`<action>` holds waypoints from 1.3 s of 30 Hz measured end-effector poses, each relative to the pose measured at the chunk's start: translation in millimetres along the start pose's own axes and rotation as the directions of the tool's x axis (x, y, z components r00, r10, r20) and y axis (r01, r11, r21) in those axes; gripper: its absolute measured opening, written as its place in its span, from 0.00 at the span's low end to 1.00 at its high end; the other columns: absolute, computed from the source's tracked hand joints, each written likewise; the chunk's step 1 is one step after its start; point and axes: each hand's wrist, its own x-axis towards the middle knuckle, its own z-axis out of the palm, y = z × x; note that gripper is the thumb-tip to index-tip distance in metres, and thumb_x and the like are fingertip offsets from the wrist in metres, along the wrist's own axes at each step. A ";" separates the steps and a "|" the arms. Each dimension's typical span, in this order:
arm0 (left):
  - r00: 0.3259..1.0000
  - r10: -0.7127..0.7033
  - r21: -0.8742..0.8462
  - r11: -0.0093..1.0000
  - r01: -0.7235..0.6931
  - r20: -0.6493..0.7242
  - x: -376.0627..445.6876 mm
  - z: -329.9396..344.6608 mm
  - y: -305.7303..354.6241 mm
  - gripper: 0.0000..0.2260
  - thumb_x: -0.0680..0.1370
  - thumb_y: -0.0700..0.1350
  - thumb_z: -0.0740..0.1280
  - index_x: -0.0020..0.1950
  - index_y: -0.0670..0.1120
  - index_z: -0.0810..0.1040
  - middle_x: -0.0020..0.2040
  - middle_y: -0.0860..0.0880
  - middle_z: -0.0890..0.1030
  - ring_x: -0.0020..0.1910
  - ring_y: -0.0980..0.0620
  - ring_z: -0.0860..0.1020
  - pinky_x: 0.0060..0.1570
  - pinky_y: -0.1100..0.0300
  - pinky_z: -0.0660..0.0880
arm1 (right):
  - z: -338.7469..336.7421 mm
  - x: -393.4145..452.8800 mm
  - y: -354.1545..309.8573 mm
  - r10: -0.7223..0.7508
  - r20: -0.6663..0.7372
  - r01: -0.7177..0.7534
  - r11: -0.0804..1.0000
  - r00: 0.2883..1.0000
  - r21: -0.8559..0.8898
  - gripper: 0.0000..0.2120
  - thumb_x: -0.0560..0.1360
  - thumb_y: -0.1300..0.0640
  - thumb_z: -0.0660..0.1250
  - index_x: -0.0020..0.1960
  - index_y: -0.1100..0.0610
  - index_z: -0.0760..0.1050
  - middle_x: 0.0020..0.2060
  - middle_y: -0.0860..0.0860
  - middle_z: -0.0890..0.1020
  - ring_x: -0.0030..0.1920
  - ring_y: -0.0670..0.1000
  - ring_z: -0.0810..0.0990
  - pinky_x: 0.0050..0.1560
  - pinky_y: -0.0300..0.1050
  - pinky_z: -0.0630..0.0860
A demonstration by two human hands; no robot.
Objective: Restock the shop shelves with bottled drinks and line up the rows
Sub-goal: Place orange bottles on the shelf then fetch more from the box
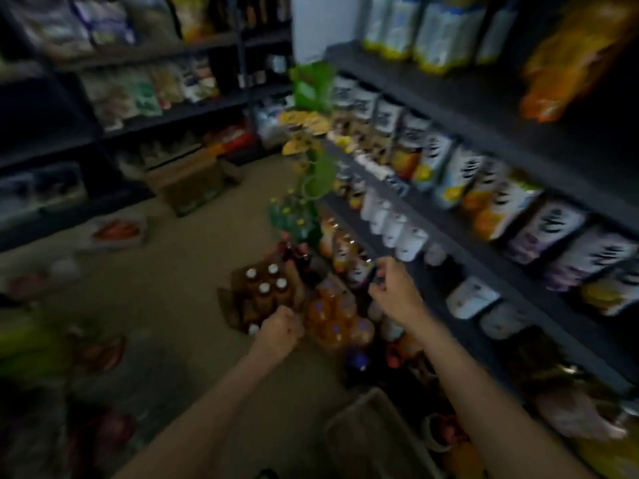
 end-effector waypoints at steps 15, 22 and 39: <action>0.859 -0.486 -0.203 0.868 0.453 -0.162 70.0 -115.3 -200.2 0.10 0.76 0.37 0.64 0.56 0.36 0.74 0.53 0.39 0.79 0.54 0.42 0.76 0.49 0.58 0.70 | 228.3 111.0 -41.8 0.154 0.488 -0.048 0.974 0.859 -0.224 0.08 0.75 0.60 0.63 0.54 0.60 0.71 0.54 0.58 0.76 0.56 0.57 0.75 0.46 0.43 0.69; 0.918 -0.363 -0.114 0.930 0.348 -0.159 172.6 -112.6 -227.3 0.11 0.78 0.38 0.61 0.60 0.39 0.71 0.48 0.46 0.77 0.49 0.47 0.77 0.42 0.65 0.66 | 336.8 196.3 -2.8 0.314 0.542 -0.198 0.945 0.780 -0.261 0.08 0.76 0.56 0.61 0.53 0.57 0.72 0.55 0.58 0.78 0.54 0.58 0.77 0.56 0.52 0.75; 0.971 -0.080 0.065 0.993 0.096 -0.225 297.7 3.4 -382.9 0.18 0.70 0.36 0.57 0.59 0.38 0.73 0.53 0.40 0.77 0.53 0.48 0.73 0.53 0.59 0.68 | 576.2 238.8 43.9 0.411 0.384 -0.351 0.910 0.827 -0.220 0.25 0.75 0.54 0.64 0.68 0.61 0.62 0.60 0.61 0.74 0.60 0.61 0.73 0.57 0.52 0.73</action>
